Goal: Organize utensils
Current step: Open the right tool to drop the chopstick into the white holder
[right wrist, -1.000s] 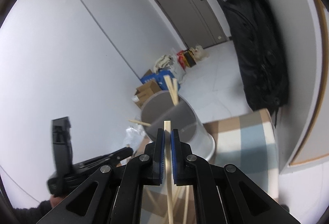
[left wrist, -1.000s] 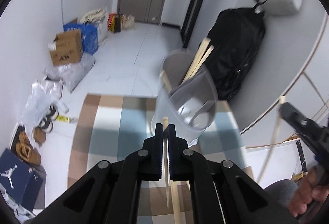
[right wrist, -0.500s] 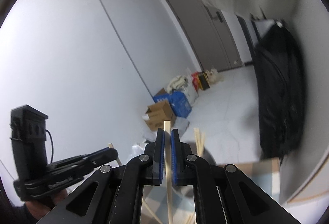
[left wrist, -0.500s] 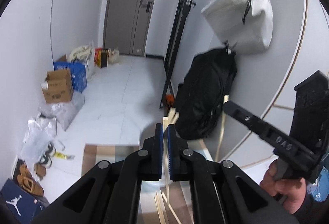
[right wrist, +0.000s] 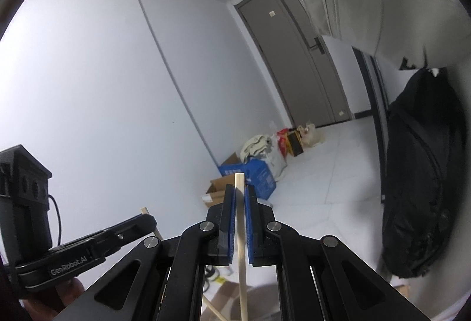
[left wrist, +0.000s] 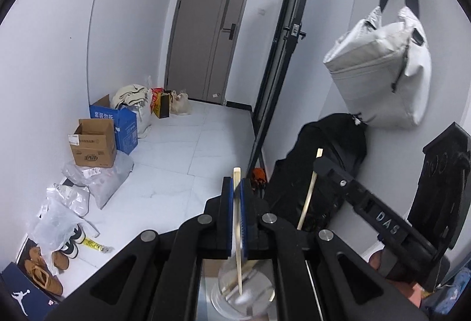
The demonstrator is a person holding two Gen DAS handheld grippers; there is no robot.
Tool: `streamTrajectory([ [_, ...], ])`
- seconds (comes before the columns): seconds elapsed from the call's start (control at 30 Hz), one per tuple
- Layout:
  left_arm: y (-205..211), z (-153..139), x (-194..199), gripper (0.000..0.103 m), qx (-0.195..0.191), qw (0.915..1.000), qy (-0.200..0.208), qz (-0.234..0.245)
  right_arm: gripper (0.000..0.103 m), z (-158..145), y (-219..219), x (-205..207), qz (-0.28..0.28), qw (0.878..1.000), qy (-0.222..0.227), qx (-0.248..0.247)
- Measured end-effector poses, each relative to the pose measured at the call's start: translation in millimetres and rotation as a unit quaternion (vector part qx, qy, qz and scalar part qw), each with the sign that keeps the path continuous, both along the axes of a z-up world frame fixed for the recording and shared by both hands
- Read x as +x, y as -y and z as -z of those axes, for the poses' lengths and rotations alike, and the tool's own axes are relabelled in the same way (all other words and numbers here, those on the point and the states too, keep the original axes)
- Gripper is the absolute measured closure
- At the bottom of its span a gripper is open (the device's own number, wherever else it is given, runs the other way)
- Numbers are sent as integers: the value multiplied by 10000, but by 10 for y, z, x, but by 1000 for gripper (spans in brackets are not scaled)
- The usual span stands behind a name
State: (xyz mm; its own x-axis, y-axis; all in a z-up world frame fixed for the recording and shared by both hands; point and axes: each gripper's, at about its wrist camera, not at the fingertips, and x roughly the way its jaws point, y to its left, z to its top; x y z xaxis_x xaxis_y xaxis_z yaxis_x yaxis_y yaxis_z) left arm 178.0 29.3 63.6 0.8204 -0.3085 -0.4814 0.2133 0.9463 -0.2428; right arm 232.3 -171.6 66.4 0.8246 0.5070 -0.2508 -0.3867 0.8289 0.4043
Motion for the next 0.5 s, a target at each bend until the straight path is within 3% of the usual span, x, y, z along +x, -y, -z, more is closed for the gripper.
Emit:
streamTrajectory([
  [0.5, -53, 396, 256, 103, -114, 9999, 36, 71, 98, 438, -158, 462, 551, 9985, 19, -63],
])
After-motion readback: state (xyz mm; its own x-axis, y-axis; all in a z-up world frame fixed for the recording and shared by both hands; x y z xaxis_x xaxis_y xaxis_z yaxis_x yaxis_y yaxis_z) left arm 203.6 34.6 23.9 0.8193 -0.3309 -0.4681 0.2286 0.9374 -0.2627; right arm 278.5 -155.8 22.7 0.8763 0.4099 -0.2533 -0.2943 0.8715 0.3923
